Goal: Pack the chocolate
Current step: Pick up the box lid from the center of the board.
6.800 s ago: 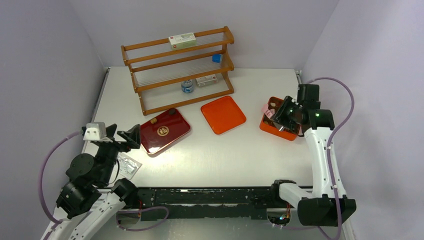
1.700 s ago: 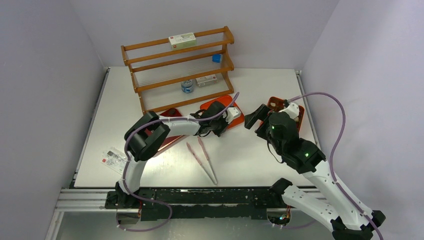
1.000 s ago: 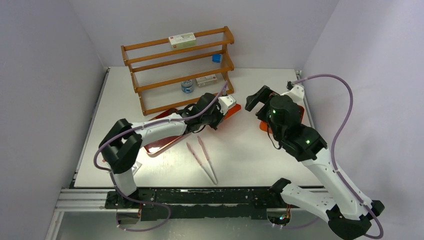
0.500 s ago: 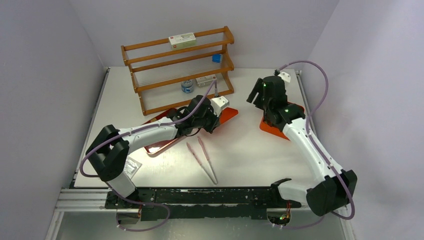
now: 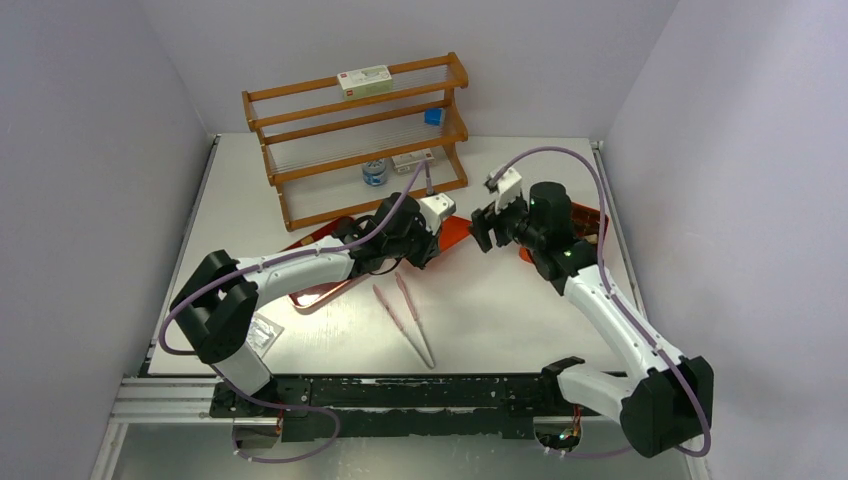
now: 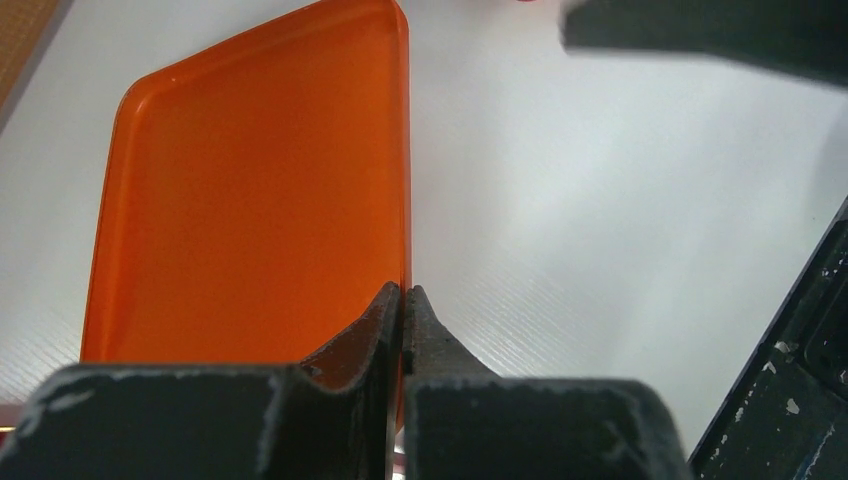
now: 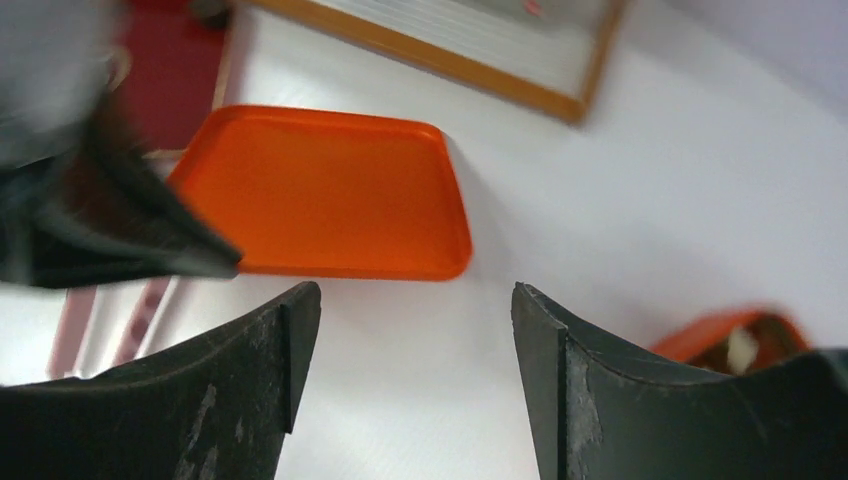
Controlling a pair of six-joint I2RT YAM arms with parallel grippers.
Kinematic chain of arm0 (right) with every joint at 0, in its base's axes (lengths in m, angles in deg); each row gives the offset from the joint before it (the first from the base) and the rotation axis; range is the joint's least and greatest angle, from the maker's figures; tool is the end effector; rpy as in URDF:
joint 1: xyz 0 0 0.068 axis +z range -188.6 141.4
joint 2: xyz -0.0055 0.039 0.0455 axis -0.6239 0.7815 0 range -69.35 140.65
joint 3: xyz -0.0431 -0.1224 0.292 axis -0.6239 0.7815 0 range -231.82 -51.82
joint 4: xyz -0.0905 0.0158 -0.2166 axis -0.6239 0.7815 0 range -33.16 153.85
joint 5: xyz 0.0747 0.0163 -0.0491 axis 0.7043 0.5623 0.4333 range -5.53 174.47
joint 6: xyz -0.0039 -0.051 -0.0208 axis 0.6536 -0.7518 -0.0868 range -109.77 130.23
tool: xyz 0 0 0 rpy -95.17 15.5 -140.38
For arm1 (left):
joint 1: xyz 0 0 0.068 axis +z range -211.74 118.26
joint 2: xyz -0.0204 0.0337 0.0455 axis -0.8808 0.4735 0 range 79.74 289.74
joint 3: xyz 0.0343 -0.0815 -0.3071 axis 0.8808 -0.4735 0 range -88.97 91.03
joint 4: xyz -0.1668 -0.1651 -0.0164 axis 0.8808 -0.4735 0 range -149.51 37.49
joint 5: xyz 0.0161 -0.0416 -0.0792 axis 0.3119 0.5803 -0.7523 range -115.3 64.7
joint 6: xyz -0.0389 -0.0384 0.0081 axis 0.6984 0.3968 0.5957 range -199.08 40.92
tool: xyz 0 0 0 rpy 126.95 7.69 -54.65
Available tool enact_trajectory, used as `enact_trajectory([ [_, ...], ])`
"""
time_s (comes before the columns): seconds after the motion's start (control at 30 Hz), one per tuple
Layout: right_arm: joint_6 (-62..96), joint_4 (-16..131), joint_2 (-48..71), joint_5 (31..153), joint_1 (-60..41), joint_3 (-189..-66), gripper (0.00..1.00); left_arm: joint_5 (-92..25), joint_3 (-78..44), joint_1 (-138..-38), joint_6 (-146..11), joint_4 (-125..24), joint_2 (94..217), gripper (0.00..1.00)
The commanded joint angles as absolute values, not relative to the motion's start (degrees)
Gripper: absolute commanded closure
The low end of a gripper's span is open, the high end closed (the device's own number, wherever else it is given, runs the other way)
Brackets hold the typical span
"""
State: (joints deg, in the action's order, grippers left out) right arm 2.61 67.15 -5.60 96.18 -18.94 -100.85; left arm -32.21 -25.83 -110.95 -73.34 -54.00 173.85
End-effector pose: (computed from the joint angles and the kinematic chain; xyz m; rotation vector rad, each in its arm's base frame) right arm 0.1927 0.0771 0.3495 -0.6014 1.9221 0.3393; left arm 0.2272 -0.2703 0.3049 0.8873 2.0272 -0.6788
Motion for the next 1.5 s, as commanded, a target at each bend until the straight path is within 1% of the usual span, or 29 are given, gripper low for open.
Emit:
enact_trajectory([
  [0.0, -30.9, 67.0, -9.2, 119.8, -18.6, -97.6, 0.26, -34.2, -25.0, -110.6, -72.4, -50.7, 172.3, 0.95],
  [0.17, -43.4, 63.2, -10.3, 119.1, -16.0, -92.6, 0.23, -34.8, -25.3, -110.6, -72.4, -50.5, 172.1, 0.95],
  [0.23, -45.9, 60.0, -9.5, 117.4, -14.6, -90.8, 0.23, -34.4, -25.6, -110.6, -72.4, -50.2, 171.8, 0.95],
  [0.33, -47.4, 53.9, -7.3, 118.8, -14.4, -88.2, 0.23, -34.2, -25.8, -110.6, -72.5, -50.1, 171.4, 0.95],
  [0.47, -50.5, 49.1, -5.5, 120.2, -14.1, -86.0, 0.26, -34.2, -25.7, -110.5, -73.0, -50.7, 170.8, 0.95],
  [0.6, -54.7, 46.2, -2.2, 115.9, -11.8, -86.1, 0.29, -34.8, -26.1, -110.6, -73.0, -50.1, 170.3, 0.95],
  [0.83, -59.6, 45.4, 4.4, 113.6, -9.0, -88.2, 0.34, -35.0, -26.2, -110.6, -73.3, -50.2, 169.9, 0.95],
  [0.97, -61.4, 41.8, 6.5, 110.3, -7.0, -87.5, 0.44, -35.5, -25.7, -110.5, -73.5, -50.8, 169.4, 0.95],
  [1.13, -59.7, 36.1, 5.2, 109.1, -7.0, -85.2, 0.63, -32.1, -25.6, -110.4, -72.1, -50.7, 166.5, 0.95],
  [1.17, -59.0, 34.7, 4.8, 109.1, -7.0, -84.6, 0.65, -31.6, -25.5, -110.2, -71.4, -50.7, 165.6, 0.95],
  [1.2, -58.4, 33.5, 4.3, 109.1, -7.0, -84.1, 0.72, -31.0, -25.1, -109.9, -70.7, -50.8, 164.9, 0.95],
  [1.23, -58.2, 32.9, 3.9, 109.2, -7.0, -83.9, 0.8, -30.2, -24.6, -109.7, -70.1, -51.1, 164.0, 0.95],
  [1.27, -58.2, 33.0, 3.3, 109.2, -7.0, -84.0, 0.87, -29.3, -24.0, -109.5, -69.5, -51.6, 163.3, 0.92],
  [1.33, -57.7, 32.7, 2.8, 109.0, -7.0, -84.0, 0.99, -26.1, -22.4, -108.8, -67.6, -53.2, 161.8, 0.83],
  [1.37, -57.5, 32.8, 2.6, 108.5, -7.0, -84.0, 1.0, -25.5, -21.5, -108.3, -66.9, -54.1, 161.0, 0.78],
  [1.43, -55.1, 32.3, 2.5, 107.6, -7.0, -84.4, 1.0, -23.7, -20.9, -107.7, -65.0, -54.0, 158.6, 0.58],
  [1.47, -53.3, 32.7, 2.5, 107.1, -7.0, -85.0, 1.0, -23.1, -20.9, -107.4, -64.3, -53.4, 157.1, 0.52],
])
